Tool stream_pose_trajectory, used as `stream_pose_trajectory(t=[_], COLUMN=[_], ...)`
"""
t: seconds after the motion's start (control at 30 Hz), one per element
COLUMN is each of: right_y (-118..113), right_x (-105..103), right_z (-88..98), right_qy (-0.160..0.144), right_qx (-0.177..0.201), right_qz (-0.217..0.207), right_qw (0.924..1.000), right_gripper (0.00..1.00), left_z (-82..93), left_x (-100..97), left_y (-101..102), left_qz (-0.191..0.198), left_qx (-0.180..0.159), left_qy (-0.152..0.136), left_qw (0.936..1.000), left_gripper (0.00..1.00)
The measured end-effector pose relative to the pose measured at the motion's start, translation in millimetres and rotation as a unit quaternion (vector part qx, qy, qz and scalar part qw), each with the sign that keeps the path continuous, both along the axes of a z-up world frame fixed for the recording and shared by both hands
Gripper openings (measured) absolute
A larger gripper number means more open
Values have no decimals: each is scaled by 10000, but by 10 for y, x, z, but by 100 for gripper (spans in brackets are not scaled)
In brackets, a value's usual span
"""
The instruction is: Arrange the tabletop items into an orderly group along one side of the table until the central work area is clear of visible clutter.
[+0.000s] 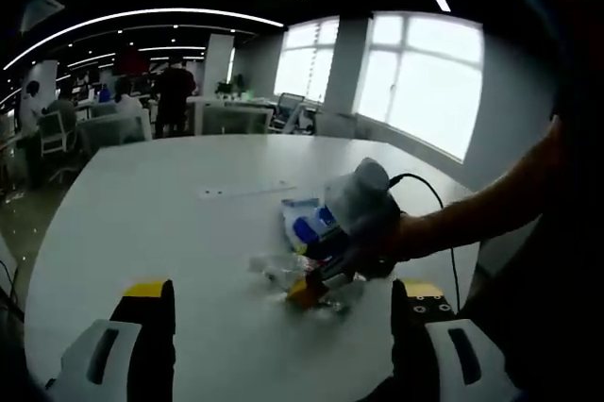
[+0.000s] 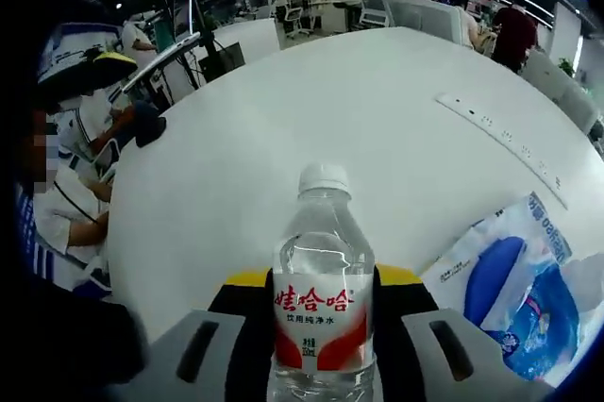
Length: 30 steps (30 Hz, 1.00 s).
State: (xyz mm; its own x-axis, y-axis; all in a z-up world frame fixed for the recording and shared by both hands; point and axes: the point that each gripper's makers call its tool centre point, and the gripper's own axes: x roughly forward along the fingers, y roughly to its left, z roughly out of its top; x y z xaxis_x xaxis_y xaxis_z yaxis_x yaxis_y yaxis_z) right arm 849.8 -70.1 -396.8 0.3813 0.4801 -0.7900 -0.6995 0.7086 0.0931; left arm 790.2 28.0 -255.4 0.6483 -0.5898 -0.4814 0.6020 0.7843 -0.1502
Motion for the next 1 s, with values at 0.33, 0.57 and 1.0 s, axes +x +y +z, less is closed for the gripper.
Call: stream_pose_trajectory(t=[0.33,0.57,1.0], right_y=[27,7,-72], right_x=[-70,-92,-324], right_z=[175,406,672], right_qy=[-196,-548,-1043], right_qx=[184,409,790], right_qz=[-77,-219,-525], right_qw=[9996,9974,9900], right_gripper=[34,34,33], left_z=[81,124,199], left_x=[-54,-136,-57], left_y=[-100,-254,-389], left_qz=[-103,-270,-548], left_qx=[-8,10,-109], left_qy=[-89,-96,-234], left_qw=[9999,9996,9982], left_gripper=[93,92,87])
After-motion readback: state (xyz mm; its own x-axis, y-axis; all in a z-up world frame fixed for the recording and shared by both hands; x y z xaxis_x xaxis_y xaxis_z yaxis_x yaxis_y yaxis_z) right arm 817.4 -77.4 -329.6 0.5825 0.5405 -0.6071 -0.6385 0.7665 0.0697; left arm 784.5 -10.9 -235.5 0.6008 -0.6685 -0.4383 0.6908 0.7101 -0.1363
